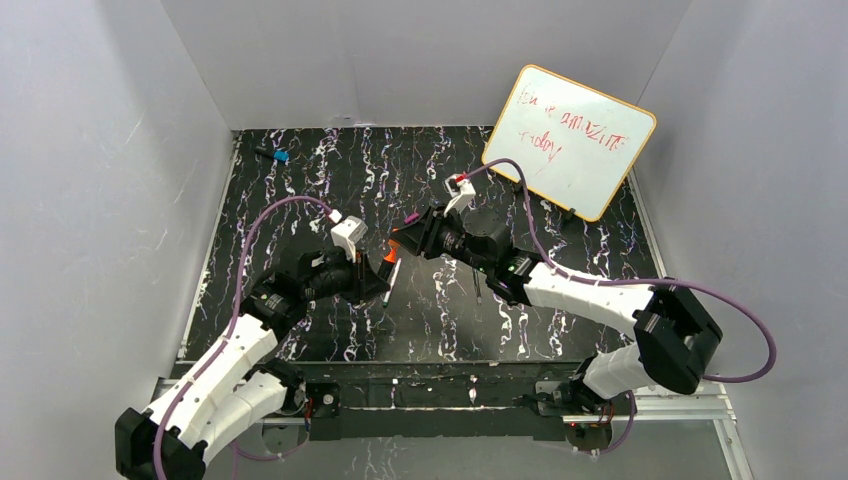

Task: Insert the pens into the pen caps
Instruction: Insert the pen cap onto the pen.

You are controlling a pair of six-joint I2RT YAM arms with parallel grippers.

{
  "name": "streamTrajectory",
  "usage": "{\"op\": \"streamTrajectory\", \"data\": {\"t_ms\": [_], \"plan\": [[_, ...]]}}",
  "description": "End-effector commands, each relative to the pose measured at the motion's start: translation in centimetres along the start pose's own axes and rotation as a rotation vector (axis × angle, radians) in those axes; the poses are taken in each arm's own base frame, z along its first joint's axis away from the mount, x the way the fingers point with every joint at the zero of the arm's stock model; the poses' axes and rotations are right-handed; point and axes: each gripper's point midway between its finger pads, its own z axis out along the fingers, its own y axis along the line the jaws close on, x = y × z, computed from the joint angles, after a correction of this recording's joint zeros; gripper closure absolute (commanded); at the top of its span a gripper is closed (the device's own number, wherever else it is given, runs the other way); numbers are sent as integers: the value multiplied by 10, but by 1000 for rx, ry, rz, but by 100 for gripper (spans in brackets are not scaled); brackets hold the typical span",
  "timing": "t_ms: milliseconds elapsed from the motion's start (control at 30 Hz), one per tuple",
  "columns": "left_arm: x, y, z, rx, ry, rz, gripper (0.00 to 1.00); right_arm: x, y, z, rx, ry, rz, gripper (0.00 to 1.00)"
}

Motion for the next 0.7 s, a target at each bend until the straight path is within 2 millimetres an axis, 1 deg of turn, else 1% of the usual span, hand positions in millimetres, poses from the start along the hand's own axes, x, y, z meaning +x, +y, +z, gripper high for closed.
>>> {"op": "streamTrajectory", "data": {"t_ms": [0, 67, 167, 200, 467, 667], "plan": [[-14, -10, -4, 32, -30, 34, 100, -21, 22, -4, -56, -58, -33, 99], [-14, -10, -4, 31, -32, 36, 100, -20, 24, -4, -68, -49, -30, 99], [-15, -9, -5, 28, -37, 38, 100, -16, 22, -4, -64, -40, -23, 99], [-15, -9, -5, 27, -37, 38, 100, -12, 24, -6, -80, -21, -22, 99], [-16, -9, -5, 22, -42, 39, 100, -4, 29, -13, -105, 15, 7, 99], [-17, -7, -6, 10, -49, 43, 100, 3, 25, -18, -97, 40, 17, 99]]}}
